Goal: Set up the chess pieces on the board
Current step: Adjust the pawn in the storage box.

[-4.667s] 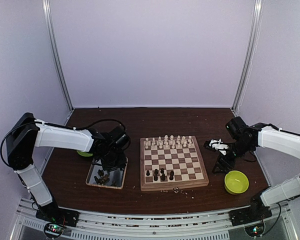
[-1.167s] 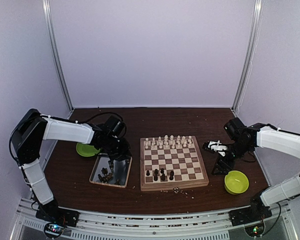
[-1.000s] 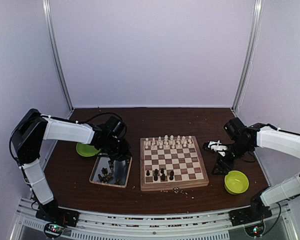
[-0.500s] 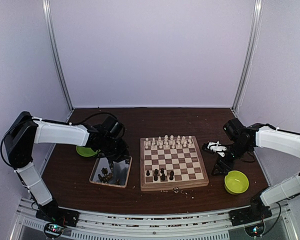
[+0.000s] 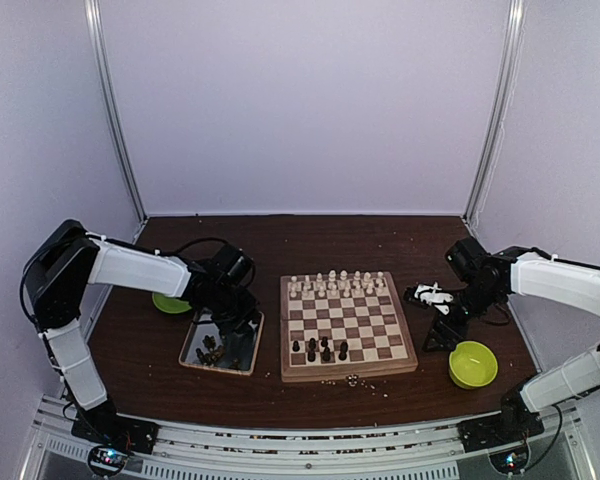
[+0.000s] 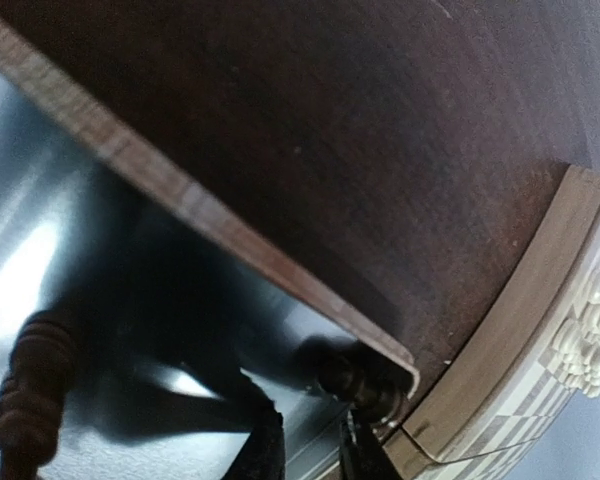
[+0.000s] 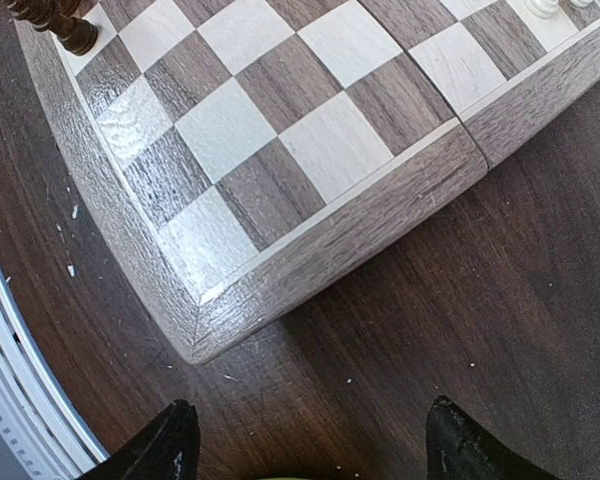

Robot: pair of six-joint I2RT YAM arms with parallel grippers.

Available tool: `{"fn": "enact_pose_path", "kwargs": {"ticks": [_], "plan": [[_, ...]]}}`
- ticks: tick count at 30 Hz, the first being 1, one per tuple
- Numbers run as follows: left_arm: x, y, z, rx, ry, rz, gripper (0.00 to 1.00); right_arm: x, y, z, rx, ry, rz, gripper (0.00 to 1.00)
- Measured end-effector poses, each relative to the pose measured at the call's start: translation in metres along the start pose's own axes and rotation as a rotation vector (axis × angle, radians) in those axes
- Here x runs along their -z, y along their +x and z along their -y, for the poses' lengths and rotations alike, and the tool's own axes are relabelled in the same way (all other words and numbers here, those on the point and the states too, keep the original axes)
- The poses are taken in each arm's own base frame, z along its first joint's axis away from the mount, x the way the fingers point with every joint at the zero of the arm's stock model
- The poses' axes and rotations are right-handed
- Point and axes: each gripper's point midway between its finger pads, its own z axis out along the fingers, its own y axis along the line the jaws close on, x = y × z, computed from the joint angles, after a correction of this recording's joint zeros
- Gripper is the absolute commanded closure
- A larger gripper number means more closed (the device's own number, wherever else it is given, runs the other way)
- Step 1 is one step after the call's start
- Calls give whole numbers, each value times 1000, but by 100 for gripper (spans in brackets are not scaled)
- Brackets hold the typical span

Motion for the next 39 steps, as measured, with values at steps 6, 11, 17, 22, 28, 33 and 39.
{"fn": "enact_pose_path", "kwargs": {"ticks": [6, 11, 17, 22, 28, 33, 39], "plan": [[-6, -3, 12, 11, -33, -28, 84, 0, 0, 0, 0, -1, -2, 22], [-6, -7, 9, 1, -62, -53, 84, 0, 1, 0, 1, -2, -4, 22], [-2, -6, 3, -148, -95, -74, 85, 0, 1, -1, 2, -3, -5, 21], [21, -7, 12, -465, -20, -55, 80, -1, 0, -5, 16, -11, -10, 21], [60, -18, 38, -681, 80, 54, 71, -1, 1, -6, 22, -8, -16, 21], [44, -22, 34, -592, 86, 58, 73, -1, 1, -5, 22, -2, -20, 21], [11, -18, 16, -381, 45, 8, 75, -1, 1, -5, 22, 0, -21, 21]]}}
